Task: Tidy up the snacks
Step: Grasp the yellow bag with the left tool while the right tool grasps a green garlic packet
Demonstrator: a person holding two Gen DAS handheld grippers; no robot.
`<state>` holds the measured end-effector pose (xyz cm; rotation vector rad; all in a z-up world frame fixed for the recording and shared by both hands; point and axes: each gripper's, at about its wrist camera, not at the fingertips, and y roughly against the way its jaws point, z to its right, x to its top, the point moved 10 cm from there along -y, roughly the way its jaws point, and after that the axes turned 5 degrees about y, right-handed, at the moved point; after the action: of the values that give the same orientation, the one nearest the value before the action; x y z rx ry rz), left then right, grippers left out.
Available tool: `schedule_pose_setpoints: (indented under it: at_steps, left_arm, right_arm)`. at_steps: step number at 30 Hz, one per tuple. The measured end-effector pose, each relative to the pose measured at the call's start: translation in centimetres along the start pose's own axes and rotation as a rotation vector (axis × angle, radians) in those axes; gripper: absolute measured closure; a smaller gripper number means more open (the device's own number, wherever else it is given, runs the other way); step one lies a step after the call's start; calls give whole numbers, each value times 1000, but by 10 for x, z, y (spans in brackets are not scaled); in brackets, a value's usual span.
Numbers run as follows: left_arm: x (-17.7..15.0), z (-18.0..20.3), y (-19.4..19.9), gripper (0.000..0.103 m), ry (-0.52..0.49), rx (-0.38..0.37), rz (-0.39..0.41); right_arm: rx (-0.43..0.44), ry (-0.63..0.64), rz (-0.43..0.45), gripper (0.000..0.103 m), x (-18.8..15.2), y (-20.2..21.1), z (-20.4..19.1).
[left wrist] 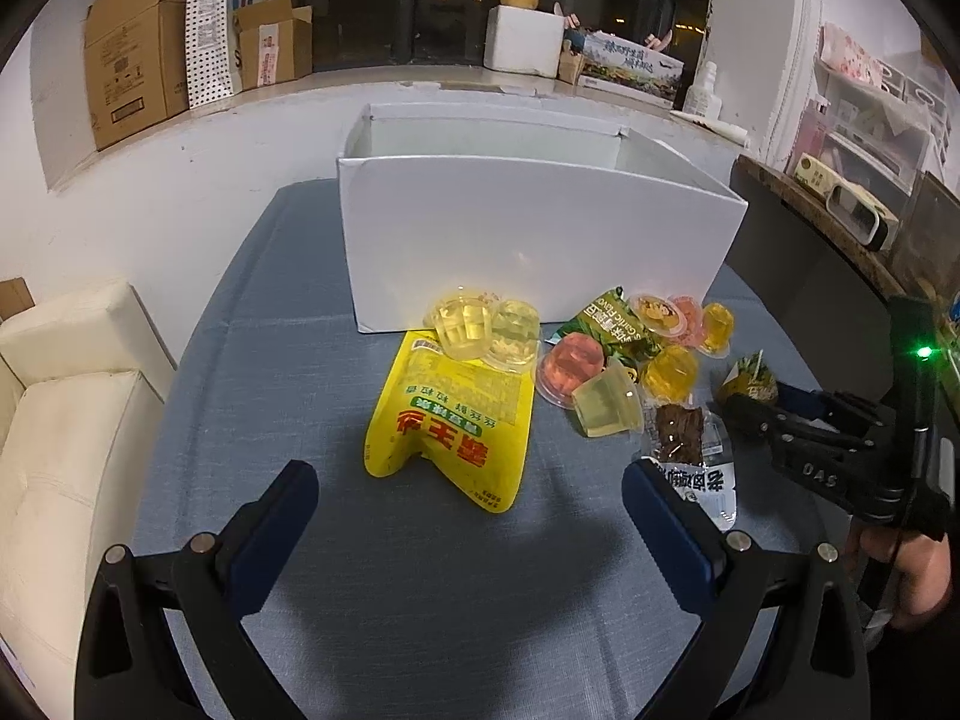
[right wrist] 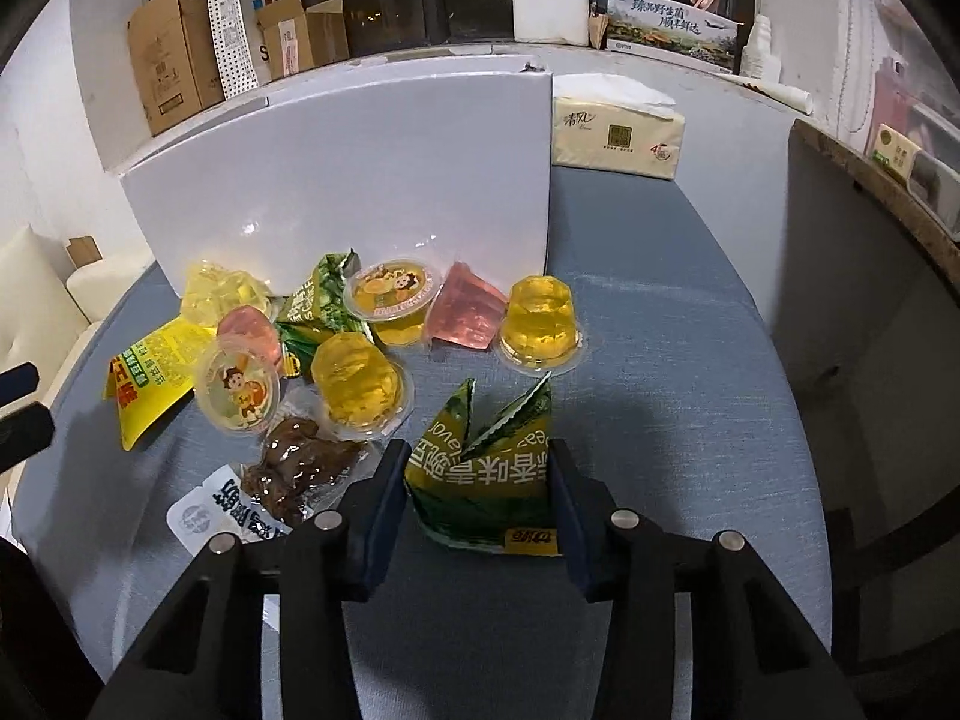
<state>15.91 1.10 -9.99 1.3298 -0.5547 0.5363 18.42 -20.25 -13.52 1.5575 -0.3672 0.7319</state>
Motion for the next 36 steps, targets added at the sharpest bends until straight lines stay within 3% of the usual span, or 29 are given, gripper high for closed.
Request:
schedule_pose_setpoints:
  at_steps: [8,15,23,27,32,34,36]
  left_arm:
    - [17,5,-17,0,-49,46,7]
    - [18,-3,-60,0,-73,100,-104]
    - [3,-9,-89,0,-168,88,-185]
    - [4,-10,-93,14,-150,9,-194]
    - [6,-15,-92,26,-178,-12,-177]
    - [6,-12,-88,40,-190,-15,-174]
    - [6,-14,-85,44,-191,-4,-172]
  right_arm:
    - [54,-70,79,54,7,23,4]
    - [91,-93,113,54,10,33,4]
    - [109,-103,102,54,5,30,5]
    - [118,-94,105,54,5,31,2]
    - [118,-78,100,54,4,31,-2]
    - [121,-81,101,54,4,30,-2]
    - [125,-74,103,54,3,31,-4]
